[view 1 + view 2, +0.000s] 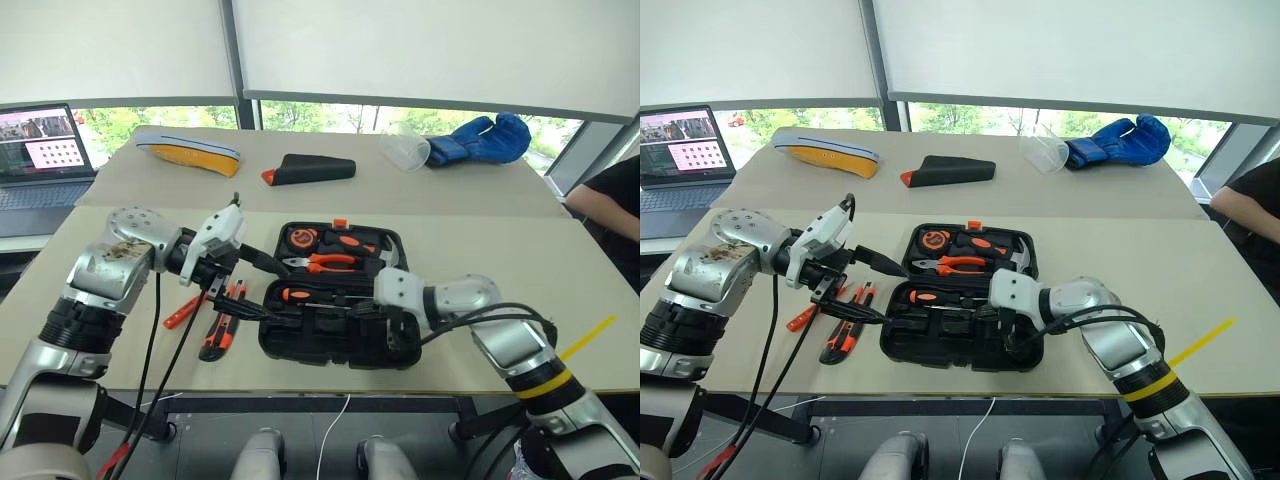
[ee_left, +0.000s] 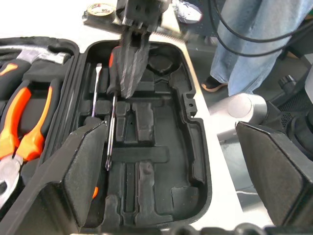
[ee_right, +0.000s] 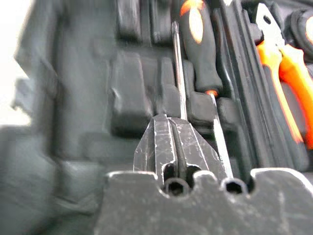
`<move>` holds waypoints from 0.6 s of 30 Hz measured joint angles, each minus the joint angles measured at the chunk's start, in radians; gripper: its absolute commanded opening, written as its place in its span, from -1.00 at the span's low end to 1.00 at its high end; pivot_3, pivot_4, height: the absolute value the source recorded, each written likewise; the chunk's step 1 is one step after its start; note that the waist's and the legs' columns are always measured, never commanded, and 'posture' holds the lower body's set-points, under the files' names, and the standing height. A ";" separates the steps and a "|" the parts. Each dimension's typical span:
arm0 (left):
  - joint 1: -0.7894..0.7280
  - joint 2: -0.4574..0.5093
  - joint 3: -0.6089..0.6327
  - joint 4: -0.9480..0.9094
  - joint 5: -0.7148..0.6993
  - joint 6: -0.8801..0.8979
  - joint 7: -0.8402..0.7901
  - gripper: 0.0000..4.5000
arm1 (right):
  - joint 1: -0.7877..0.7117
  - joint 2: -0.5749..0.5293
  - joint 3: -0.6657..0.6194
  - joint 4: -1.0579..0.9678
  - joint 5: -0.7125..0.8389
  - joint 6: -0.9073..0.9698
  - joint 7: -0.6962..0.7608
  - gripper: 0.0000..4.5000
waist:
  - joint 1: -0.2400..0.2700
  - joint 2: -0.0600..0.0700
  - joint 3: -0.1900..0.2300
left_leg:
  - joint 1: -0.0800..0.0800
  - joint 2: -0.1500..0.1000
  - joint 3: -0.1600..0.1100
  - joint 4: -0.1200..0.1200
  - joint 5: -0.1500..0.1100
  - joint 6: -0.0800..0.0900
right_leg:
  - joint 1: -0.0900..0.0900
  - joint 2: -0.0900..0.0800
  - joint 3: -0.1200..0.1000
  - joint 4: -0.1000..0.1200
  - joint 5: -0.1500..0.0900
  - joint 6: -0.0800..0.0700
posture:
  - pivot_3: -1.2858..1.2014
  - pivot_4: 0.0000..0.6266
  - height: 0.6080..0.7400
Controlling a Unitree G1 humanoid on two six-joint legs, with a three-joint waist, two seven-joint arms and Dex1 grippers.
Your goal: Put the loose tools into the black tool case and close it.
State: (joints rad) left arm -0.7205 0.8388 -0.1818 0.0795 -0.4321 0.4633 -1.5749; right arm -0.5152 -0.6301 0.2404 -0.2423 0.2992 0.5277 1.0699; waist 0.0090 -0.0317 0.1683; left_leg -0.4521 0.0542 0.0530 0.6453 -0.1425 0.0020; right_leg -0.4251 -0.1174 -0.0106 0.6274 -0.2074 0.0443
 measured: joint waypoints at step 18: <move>0.823 0.165 0.657 -0.015 0.027 0.045 0.317 1.00 | 0.012 -0.146 -0.290 -0.242 0.422 0.323 0.009 0.98 | -0.013 0.000 0.001 | -0.002 0.015 0.003 -0.006 -0.010 -0.016 | -0.014 0.007 -0.004 0.000 -0.006 -0.010 | 0.03 -0.52 1.00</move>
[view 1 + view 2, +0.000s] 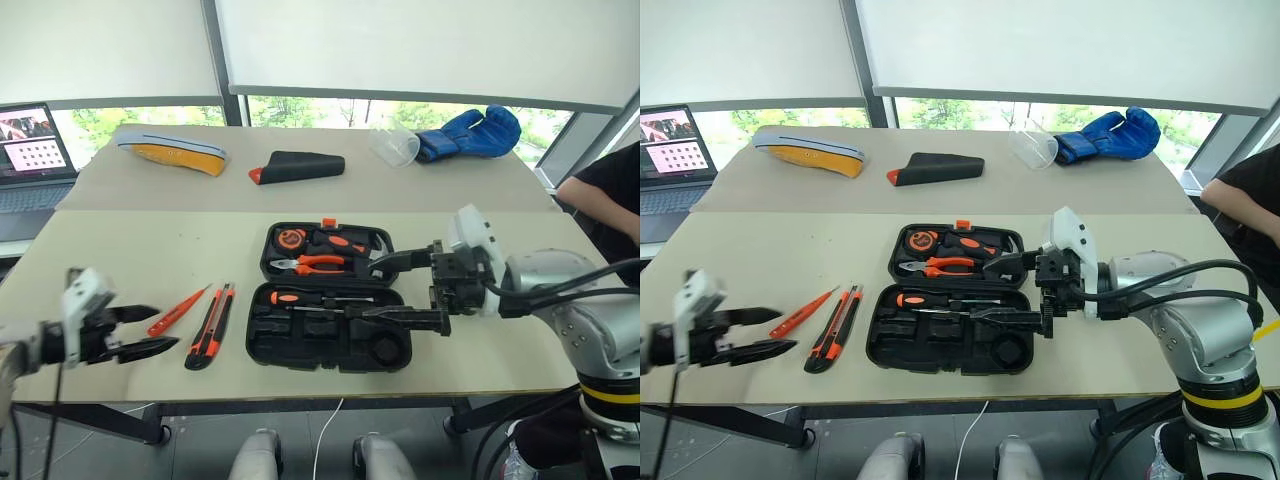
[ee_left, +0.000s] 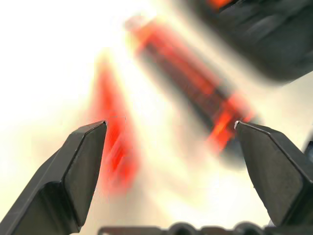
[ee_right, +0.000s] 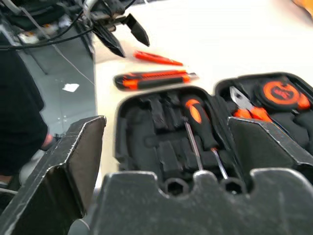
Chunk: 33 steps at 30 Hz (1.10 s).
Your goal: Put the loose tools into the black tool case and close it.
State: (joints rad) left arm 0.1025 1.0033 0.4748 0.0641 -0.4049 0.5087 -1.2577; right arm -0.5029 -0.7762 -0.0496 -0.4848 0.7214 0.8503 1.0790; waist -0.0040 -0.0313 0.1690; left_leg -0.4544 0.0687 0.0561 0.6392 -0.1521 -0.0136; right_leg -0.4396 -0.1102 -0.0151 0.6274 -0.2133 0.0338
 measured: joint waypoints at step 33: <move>-0.592 -0.028 -0.537 0.306 0.266 -0.099 0.103 -0.80 | 0.185 -0.061 -0.026 -0.199 0.092 0.014 -0.185 1.00 | 0.016 0.000 0.000 | -0.001 0.002 0.006 0.000 0.000 0.000 | 0.001 0.000 0.000 0.002 0.002 0.000 | 0.03 -0.52 1.00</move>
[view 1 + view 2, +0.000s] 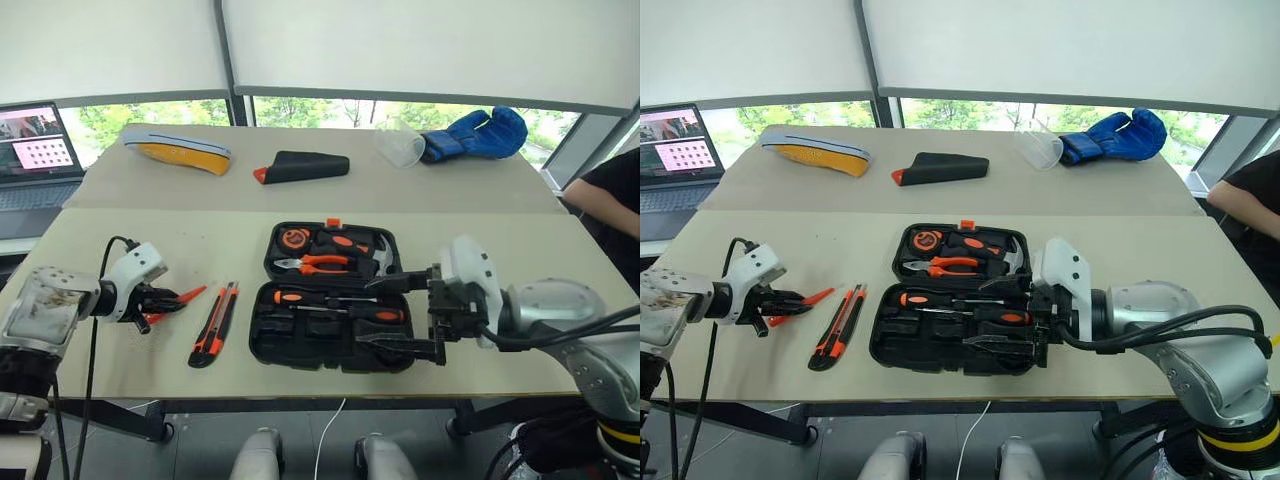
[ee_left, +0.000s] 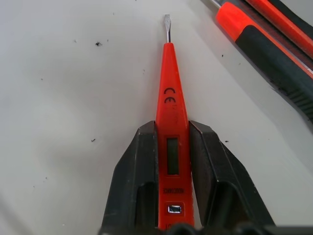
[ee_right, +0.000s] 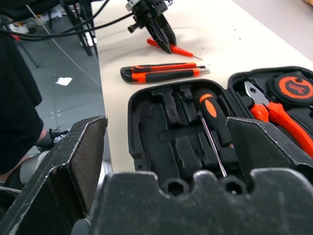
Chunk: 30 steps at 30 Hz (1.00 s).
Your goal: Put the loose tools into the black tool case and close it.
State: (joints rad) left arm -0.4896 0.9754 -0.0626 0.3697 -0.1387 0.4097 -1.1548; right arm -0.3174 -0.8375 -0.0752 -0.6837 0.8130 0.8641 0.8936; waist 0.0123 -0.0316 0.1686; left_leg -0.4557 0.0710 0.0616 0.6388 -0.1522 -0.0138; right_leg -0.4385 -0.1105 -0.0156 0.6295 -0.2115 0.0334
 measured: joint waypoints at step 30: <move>-0.324 -0.300 -0.393 -0.201 0.060 -0.007 -0.317 -0.80 | 0.139 -0.039 -0.084 -0.097 0.034 0.010 -0.162 1.00 | 0.012 -0.005 0.002 | -0.004 -0.001 -0.001 0.007 0.006 0.009 | 0.003 0.002 0.004 -0.003 0.001 0.005 | 0.03 -0.52 1.00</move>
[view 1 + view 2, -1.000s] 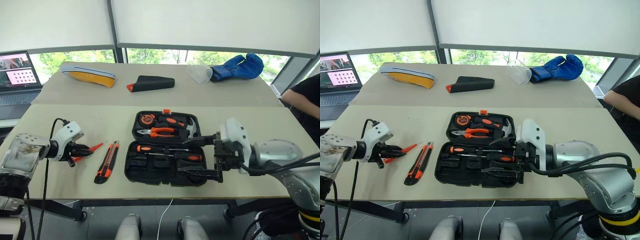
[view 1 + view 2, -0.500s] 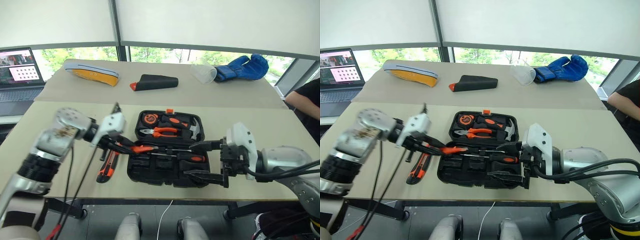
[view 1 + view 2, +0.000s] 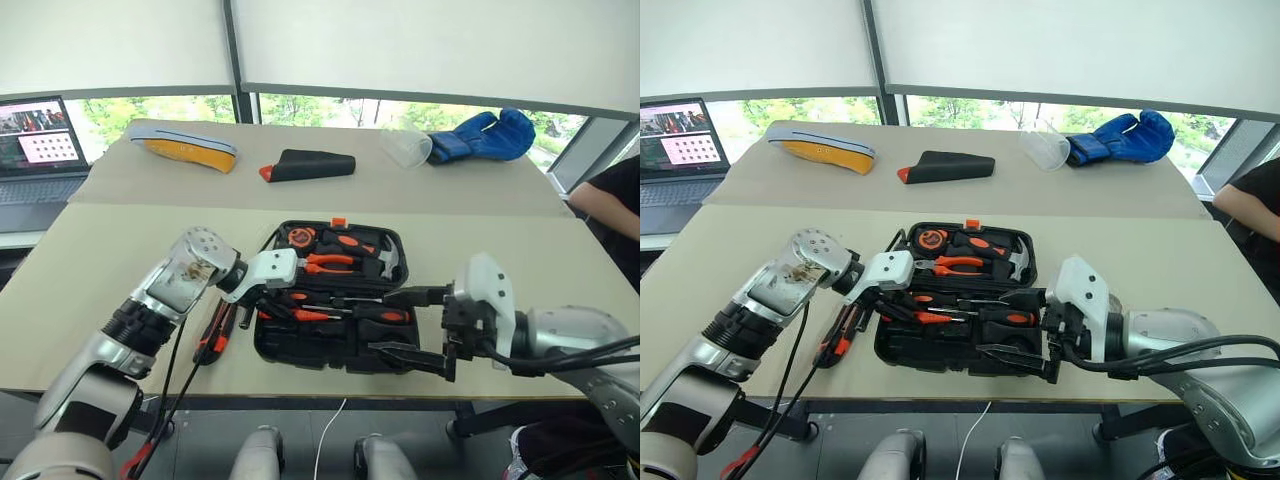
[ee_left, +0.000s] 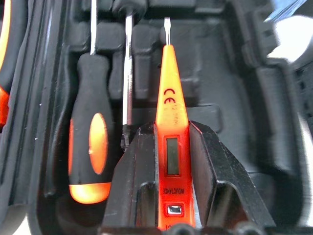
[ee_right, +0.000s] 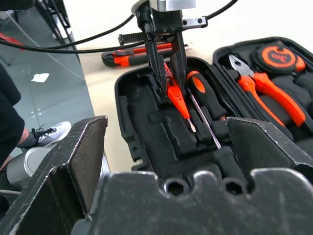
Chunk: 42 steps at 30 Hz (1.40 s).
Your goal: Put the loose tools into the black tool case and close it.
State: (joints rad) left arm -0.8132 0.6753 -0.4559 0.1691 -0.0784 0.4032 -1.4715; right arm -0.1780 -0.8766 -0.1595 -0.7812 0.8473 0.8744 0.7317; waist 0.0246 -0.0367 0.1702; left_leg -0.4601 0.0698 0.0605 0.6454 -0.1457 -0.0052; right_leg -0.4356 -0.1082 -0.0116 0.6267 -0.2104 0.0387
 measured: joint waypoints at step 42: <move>0.131 -0.089 0.166 0.094 -0.100 -0.057 0.079 -0.98 | -0.001 0.013 0.015 0.018 -0.021 -0.031 -0.003 1.00 | -0.009 0.000 0.000 | 0.002 0.000 -0.002 0.002 0.000 0.000 | 0.004 0.000 0.000 -0.001 0.001 0.000 | 0.03 -0.52 1.00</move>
State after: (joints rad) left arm -0.6818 0.5867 -0.2900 0.2633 -0.1786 0.3466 -1.3927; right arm -0.1793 -0.8633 -0.1449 -0.7629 0.8261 0.8429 0.7292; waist 0.0153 -0.0367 0.1702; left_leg -0.4583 0.0693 0.0587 0.6476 -0.1454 -0.0047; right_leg -0.4314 -0.1079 -0.0118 0.6259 -0.2096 0.0391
